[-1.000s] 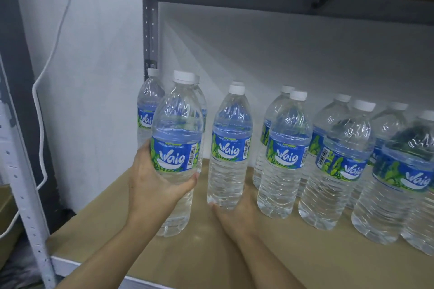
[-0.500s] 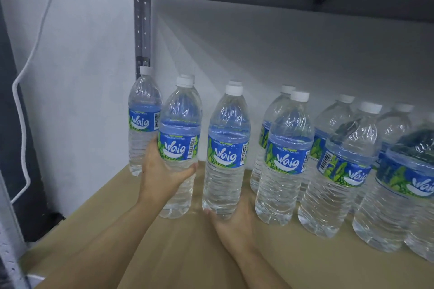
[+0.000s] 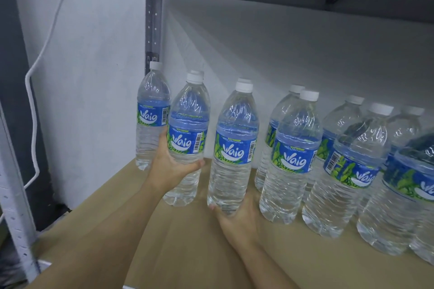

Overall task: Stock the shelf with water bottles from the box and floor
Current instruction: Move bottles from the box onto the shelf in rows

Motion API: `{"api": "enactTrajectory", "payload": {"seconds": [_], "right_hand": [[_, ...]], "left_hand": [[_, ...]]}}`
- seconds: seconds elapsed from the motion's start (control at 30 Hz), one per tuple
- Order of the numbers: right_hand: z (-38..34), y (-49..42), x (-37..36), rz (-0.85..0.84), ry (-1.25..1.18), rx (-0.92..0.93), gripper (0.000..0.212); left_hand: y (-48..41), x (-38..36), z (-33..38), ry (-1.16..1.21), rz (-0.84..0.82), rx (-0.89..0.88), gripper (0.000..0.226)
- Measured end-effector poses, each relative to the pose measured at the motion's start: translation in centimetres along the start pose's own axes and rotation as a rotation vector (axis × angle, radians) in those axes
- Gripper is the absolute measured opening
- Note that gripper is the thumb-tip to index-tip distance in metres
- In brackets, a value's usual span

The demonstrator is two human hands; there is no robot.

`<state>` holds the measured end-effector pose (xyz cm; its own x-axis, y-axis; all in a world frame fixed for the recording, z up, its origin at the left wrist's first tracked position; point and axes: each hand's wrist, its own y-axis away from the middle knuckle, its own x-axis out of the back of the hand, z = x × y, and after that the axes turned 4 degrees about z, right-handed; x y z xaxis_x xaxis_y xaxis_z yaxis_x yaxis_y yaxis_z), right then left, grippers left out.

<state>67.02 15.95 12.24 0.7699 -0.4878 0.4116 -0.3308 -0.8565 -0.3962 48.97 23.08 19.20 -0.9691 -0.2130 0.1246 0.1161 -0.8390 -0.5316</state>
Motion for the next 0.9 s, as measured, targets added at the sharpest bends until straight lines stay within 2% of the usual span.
{"api": "enactTrajectory", "payload": {"seconds": [0.37, 0.53, 0.7, 0.8, 0.9], "right_hand": [[-0.2, -0.1, -0.2, 0.054, 0.009, 0.022, 0.088], [-0.4, 0.0, -0.2, 0.014, 0.034, -0.06, 0.082], [-0.9, 0.2, 0.2, -0.013, 0.051, -0.072, 0.083], [-1.3, 0.4, 0.2, -0.031, 0.077, -0.125, 0.088], [-2.1, 1.4, 0.6, -0.05, 0.101, -0.241, 0.103]], "left_hand": [[0.8, 0.0, -0.4, -0.008, 0.012, 0.107, 0.094], [1.3, 0.1, 1.0, -0.076, 0.003, 0.145, 0.1], [4.6, 1.9, 0.9, -0.248, -0.084, 0.319, 0.093], [8.4, 6.0, 0.7, -0.411, -0.08, 0.421, 0.073], [13.4, 11.6, 1.9, -0.395, 0.012, 0.411, 0.038]]}}
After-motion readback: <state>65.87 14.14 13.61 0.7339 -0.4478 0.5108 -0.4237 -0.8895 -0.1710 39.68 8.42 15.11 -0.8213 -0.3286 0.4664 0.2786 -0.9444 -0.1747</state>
